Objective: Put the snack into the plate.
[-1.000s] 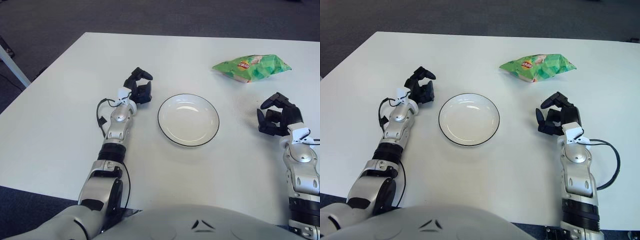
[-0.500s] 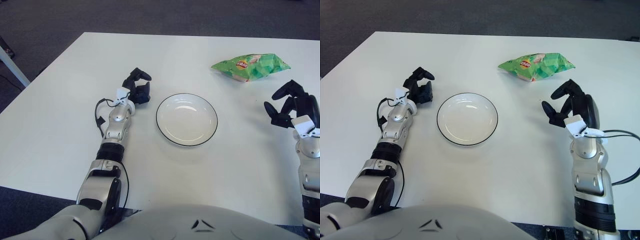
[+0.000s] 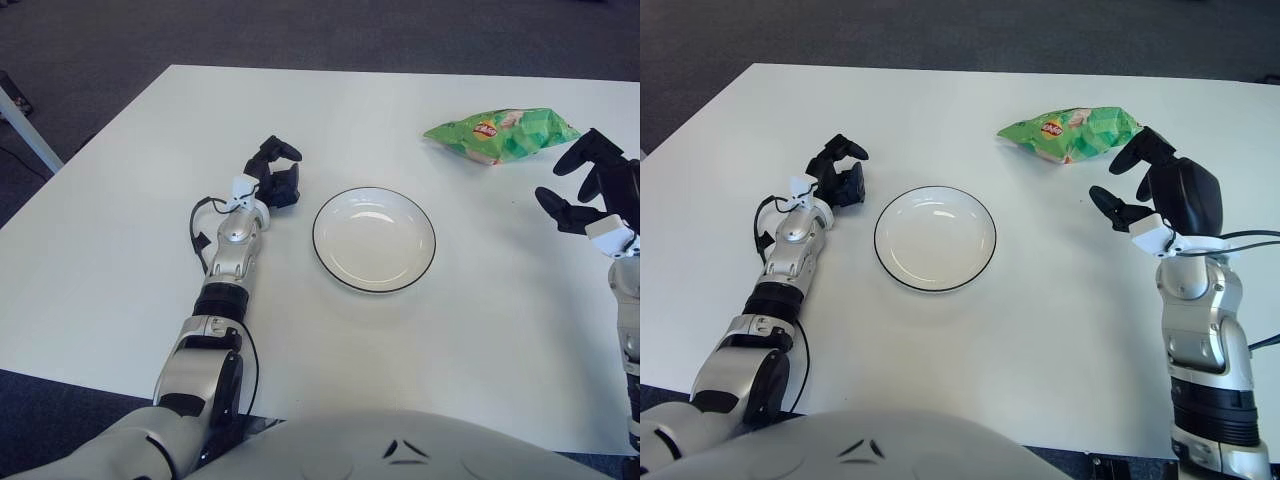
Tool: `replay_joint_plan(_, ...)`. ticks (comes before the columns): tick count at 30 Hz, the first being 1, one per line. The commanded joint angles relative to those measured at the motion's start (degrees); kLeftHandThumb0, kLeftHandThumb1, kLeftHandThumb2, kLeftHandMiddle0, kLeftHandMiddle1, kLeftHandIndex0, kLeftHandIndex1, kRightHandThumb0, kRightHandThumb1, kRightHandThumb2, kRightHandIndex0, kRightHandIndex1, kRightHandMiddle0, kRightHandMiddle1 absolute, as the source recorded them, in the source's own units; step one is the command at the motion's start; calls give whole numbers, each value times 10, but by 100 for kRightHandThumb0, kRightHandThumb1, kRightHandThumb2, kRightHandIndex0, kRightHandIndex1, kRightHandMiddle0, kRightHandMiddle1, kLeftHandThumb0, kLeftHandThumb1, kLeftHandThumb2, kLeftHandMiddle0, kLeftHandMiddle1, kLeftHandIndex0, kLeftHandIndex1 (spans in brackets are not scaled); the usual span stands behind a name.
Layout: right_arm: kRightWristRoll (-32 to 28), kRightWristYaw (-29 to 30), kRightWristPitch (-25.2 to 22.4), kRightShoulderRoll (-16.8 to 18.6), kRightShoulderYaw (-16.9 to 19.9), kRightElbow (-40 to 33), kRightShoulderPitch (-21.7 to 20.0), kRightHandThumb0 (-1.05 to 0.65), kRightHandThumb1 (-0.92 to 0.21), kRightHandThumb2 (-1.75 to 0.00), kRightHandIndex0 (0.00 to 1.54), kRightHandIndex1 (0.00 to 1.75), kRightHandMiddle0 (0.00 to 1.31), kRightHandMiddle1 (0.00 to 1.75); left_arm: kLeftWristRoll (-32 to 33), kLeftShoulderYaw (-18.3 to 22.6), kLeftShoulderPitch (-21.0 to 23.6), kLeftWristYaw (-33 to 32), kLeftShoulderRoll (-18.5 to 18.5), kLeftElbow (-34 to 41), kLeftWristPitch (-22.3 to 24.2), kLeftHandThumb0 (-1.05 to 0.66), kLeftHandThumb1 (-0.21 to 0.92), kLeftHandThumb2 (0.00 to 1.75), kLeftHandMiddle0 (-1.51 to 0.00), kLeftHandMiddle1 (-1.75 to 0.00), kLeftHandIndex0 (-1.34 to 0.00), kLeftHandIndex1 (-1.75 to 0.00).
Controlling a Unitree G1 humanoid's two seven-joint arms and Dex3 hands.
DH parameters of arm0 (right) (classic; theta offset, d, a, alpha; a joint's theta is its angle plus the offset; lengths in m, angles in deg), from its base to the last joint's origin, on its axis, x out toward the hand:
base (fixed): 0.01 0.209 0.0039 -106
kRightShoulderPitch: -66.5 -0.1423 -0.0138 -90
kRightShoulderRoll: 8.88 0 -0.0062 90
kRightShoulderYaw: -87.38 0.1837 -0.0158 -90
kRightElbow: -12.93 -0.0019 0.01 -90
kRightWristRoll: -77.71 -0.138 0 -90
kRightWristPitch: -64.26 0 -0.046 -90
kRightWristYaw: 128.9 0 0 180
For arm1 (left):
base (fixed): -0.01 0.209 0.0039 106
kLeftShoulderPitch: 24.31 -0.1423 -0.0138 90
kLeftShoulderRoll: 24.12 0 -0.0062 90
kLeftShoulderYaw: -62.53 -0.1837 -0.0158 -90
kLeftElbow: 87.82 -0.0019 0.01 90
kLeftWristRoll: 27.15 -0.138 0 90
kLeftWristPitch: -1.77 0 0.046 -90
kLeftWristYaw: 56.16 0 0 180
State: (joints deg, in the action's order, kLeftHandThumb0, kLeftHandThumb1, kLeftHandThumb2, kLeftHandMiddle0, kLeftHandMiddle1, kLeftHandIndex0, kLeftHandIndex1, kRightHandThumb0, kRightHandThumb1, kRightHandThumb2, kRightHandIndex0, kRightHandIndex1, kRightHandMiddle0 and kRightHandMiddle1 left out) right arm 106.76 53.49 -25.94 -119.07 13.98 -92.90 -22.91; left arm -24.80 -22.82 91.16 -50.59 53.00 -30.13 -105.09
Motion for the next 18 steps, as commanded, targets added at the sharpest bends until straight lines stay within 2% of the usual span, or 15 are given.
replay_joint_plan(1,41,4,16,-30,-10,15,-17,-1,-52,-102,54,158,27,175,8,7,-37,4,0,-31,-10,-43,50,109,-124,-175,-48,-175)
replay_joint_plan(3,67,8,24,-49,-17,27,-25,-1,-58,-94,51,156,24,174,7,7,-36,5,0,-35,-12,-43,49,110,-124,-175,-48,-175)
replay_joint_plan(7,99,13,41,-72,-27,45,-43,-1,-76,-66,44,150,19,169,7,7,-35,6,1,-39,-13,-43,49,110,-124,-175,-48,-175)
replay_joint_plan(11,126,13,80,-119,-49,83,-79,-1,-88,-47,41,147,16,167,9,7,-35,6,0,-39,-11,-43,49,110,-123,-175,-48,-175)
replay_joint_plan(13,133,13,104,-141,-57,106,-91,-18,-90,-45,36,141,22,166,10,7,-36,6,-1,-39,-11,-43,49,110,-123,-175,-48,-175)
replay_joint_plan(16,141,21,134,-166,-67,143,-109,-50,-80,-50,32,130,9,146,9,6,-36,5,-1,-39,-12,-43,49,110,-123,-175,-48,-175)
replay_joint_plan(18,145,26,146,-175,-73,161,-118,-58,-78,-52,31,126,5,140,9,6,-35,5,-1,-40,-13,-43,49,110,-123,-175,-48,-175)
